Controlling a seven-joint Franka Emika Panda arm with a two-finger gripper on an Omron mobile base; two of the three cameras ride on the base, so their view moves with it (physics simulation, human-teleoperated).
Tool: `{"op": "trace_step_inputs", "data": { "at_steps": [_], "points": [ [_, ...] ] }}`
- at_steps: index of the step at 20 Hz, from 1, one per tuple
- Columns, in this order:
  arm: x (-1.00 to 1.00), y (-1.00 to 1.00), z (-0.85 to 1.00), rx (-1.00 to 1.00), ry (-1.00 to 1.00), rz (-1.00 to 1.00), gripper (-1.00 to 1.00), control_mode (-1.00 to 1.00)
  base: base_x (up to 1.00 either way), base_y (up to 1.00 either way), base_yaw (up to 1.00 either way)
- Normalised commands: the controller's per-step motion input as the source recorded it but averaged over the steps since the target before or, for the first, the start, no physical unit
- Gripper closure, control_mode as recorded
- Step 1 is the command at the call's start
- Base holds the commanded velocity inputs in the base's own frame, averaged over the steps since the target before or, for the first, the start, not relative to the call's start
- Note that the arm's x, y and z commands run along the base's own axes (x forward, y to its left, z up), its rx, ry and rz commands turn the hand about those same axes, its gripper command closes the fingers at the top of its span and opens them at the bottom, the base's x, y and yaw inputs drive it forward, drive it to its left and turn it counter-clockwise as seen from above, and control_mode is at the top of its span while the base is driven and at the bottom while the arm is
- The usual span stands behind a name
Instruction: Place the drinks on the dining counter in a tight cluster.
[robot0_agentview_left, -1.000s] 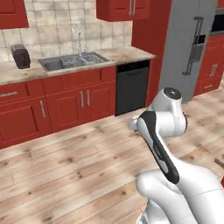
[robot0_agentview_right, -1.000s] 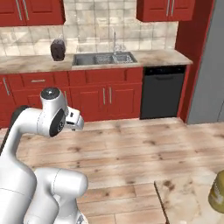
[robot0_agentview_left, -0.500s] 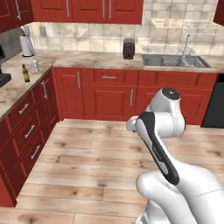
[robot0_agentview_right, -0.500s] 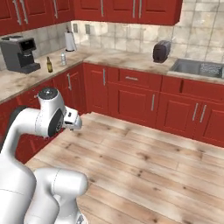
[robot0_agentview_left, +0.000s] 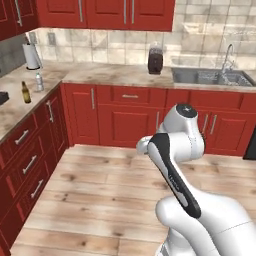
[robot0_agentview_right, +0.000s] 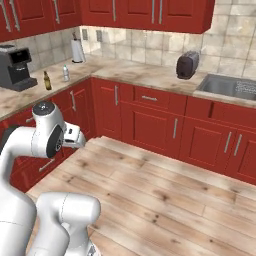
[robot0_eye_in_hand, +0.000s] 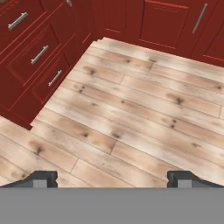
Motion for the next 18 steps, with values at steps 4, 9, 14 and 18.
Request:
{"op": "trace_step_inputs", "data": {
  "at_steps": [4,9,14,18],
  "points": [
    [0.0,0.0,0.0,0.0,0.0,0.0,-1.0,1.0,0.92,-0.03,0.01],
    [0.0,0.0,0.0,0.0,0.0,0.0,-1.0,1.0,0.9,-0.03,0.09],
    [0.0,0.0,0.0,0.0,0.0,0.0,-1.0,1.0,0.87,-0.02,0.17],
    [0.0,0.0,0.0,0.0,0.0,0.0,-1.0,1.0,0.79,0.0,0.34]
  ]
}}
